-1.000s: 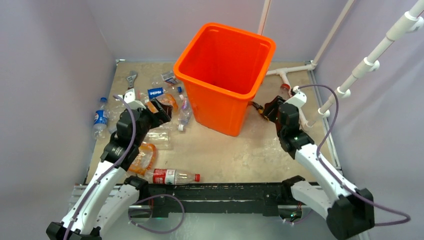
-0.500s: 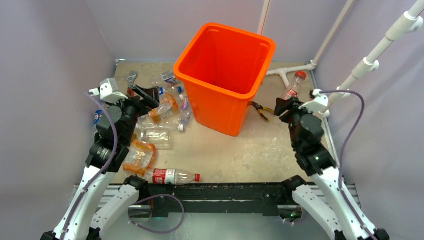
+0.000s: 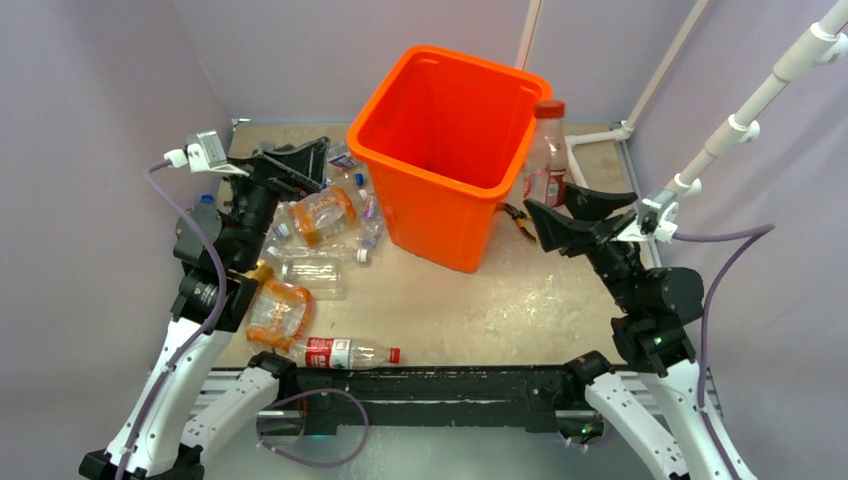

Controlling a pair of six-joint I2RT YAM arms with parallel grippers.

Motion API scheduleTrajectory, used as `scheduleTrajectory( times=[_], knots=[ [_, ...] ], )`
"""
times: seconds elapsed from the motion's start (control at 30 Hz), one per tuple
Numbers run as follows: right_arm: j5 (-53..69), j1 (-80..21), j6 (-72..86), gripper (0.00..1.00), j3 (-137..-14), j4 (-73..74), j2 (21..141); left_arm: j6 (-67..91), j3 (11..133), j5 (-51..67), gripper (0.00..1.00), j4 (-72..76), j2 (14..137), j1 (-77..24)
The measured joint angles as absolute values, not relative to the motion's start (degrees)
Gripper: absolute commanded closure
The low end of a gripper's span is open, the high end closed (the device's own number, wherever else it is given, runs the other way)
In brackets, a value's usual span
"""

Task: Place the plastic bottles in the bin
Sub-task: Pick up the plastic bottle at the center of the board.

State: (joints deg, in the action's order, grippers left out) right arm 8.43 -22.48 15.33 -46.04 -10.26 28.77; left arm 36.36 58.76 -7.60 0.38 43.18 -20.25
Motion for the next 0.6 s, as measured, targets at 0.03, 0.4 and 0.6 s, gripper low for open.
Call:
scheduleTrajectory(
  times=[0.03,0.4,0.6],
  knots=[
    [11.57,-22.48,15.31,0.72,-46.04,-11.31,29.36,36.38,58.83,-6.22,0.08,1.58,43.48,-20.25],
    [35.9,-22.5,21.76,0.73,-42.76,-27.42,32.18,38.7,61.14,17.1,0.07,16.4,49.98,-20.25],
    [42.78,-22.52,28.05,0.74,-40.86,-37.45,35.03,45.12,63.51,29.82,0.01,25.89,54.43,-20.27]
  ],
)
